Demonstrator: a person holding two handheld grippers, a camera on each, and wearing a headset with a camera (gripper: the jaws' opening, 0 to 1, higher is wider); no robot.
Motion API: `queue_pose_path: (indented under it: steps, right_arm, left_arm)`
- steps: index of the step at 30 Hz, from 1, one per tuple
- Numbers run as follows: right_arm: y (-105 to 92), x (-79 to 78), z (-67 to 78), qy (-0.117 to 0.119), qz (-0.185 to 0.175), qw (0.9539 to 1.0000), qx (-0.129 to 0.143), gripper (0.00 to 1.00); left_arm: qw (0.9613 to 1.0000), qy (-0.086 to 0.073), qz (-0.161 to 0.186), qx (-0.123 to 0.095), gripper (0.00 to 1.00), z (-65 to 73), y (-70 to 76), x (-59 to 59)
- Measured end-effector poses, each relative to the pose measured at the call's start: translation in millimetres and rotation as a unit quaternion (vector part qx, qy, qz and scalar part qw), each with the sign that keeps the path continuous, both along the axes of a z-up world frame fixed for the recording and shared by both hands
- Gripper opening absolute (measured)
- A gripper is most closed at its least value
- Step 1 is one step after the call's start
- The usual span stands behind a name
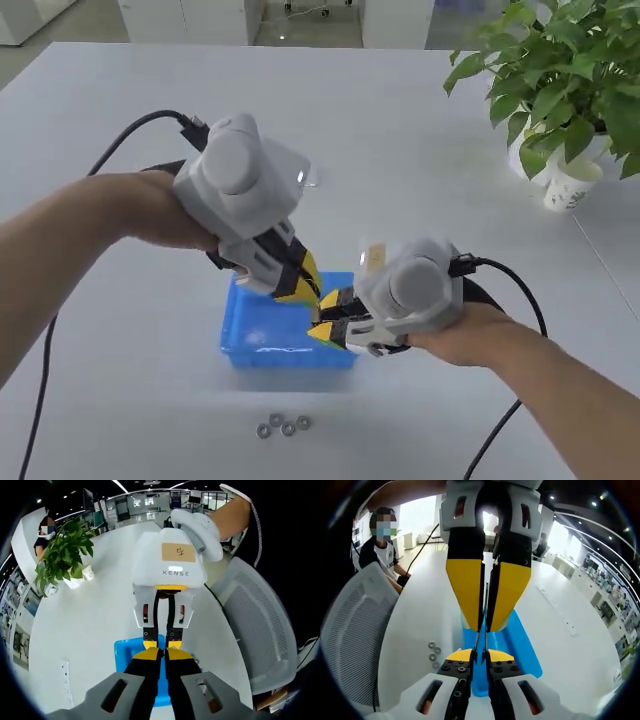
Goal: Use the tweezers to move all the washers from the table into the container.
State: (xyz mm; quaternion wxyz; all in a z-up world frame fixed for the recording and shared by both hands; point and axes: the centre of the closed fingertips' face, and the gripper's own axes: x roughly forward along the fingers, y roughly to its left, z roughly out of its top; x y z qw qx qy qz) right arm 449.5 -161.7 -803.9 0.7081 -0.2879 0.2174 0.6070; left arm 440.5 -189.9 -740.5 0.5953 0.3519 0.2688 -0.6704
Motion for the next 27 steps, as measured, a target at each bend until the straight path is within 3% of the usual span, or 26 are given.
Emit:
queue_pose_path:
  steps: [11,27]
  right_arm:
    - [0.3,-15.7,-2.0,0.007,-0.001,1.0000,0.005,0.11]
    - [3.3,-42.4,-18.7,0.029,0.003,0.9996,0.004,0.11]
  left_arm:
    - [0.9999,0.006,-0.004,0.008,0.07,-2.4,2.7,-15.3]
    - [0.9996,0.018,-0.008,0.019,0.07,-18.9,5.9,-39.4]
